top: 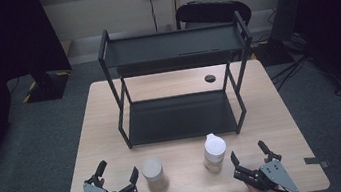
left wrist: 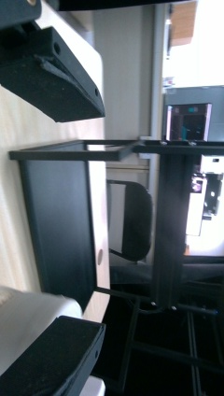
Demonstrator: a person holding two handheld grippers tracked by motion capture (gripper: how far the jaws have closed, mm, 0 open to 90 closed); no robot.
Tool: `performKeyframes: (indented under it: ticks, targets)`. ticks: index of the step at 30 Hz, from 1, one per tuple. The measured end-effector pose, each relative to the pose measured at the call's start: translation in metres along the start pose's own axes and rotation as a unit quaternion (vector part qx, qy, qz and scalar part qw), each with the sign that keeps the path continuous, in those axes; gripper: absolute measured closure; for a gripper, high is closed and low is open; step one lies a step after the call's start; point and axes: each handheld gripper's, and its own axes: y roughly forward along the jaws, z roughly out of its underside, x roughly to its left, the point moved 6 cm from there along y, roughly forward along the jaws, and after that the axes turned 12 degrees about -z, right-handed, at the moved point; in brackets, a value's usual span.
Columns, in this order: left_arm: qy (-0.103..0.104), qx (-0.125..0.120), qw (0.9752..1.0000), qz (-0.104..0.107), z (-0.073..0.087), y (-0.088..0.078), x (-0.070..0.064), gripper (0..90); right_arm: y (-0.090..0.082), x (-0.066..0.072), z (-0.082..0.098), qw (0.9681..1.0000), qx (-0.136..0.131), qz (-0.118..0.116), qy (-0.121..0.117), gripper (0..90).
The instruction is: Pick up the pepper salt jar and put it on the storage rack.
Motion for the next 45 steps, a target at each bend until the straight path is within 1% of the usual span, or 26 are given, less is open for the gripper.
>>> performKeyframes:
  ticks: [1,4,7,8,10,12,16,18,21,22,25,27,30,33,34,38,45]
  targets:
    - [0.000,-0.001,1.0000,0.003,-0.002,-0.001,-0.001,0.0,0.000,0.000,0.000,1.0000,0.000,0.000,0.000,2.8]
    - [-0.005,0.001,0.9996,0.028,-0.007,0.000,-0.002,0.0,0.000,0.000,0.000,1.0000,0.000,0.000,0.000,2.8]
    - [-0.002,-0.002,0.9995,0.031,-0.009,0.000,-0.004,0.0,0.000,0.000,0.000,1.0000,0.000,0.000,0.000,2.8]
    - [-0.002,0.001,0.9993,0.037,-0.011,0.001,-0.006,0.0,0.000,0.000,0.000,1.0000,0.000,0.000,0.000,2.8]
    - [0.000,0.002,0.9992,0.039,-0.011,0.002,-0.007,0.0,0.000,0.000,0.000,1.0000,0.000,0.000,0.000,2.8]
    - [0.006,0.004,0.9989,0.045,-0.013,0.003,-0.010,0.0,0.000,0.000,0.000,1.0000,0.000,-0.001,0.000,2.8]
    - [0.006,0.005,0.9987,0.051,-0.013,0.005,-0.013,0.0,0.000,0.000,0.000,1.0000,0.000,-0.001,0.000,2.8]
    - [0.003,0.006,0.9984,0.057,-0.013,0.007,-0.015,0.0,0.000,0.000,0.000,1.0000,0.000,-0.001,0.000,2.8]
    - [0.009,0.007,0.9979,0.063,-0.014,0.009,-0.018,0.0,0.000,0.000,0.000,1.0000,0.000,-0.001,0.000,2.8]
    - [0.009,0.008,0.9975,0.069,-0.013,0.010,-0.020,0.0,0.000,0.000,0.000,1.0000,0.000,-0.001,0.000,2.8]
    - [0.013,0.007,0.9974,0.070,-0.013,0.011,-0.022,0.0,0.000,0.000,0.000,1.0000,0.000,-0.002,-0.001,2.8]
    - [0.008,0.012,0.9969,0.077,-0.012,0.012,-0.021,0.0,0.000,0.000,0.000,1.0000,0.000,-0.003,-0.001,2.8]
    - [0.014,0.016,0.9965,0.081,-0.012,0.014,-0.023,0.0,0.000,0.000,0.000,1.0000,0.000,-0.003,-0.001,2.8]
    - [0.014,0.019,0.9963,0.082,-0.010,0.015,-0.025,0.0,0.000,0.000,0.000,1.0000,0.000,-0.002,-0.001,2.7]
    - [0.017,0.024,0.9960,0.085,-0.008,0.017,-0.026,0.1,0.000,0.000,0.000,1.0000,0.000,-0.002,-0.001,2.8]
    - [0.021,0.030,0.9955,0.087,-0.006,0.019,-0.027,0.4,0.000,0.000,0.000,1.0000,0.000,-0.002,-0.001,2.7]
    - [0.019,0.041,0.9942,0.097,0.001,0.023,-0.029,1.1,0.000,0.000,0.000,1.0000,0.000,-0.002,-0.001,2.7]
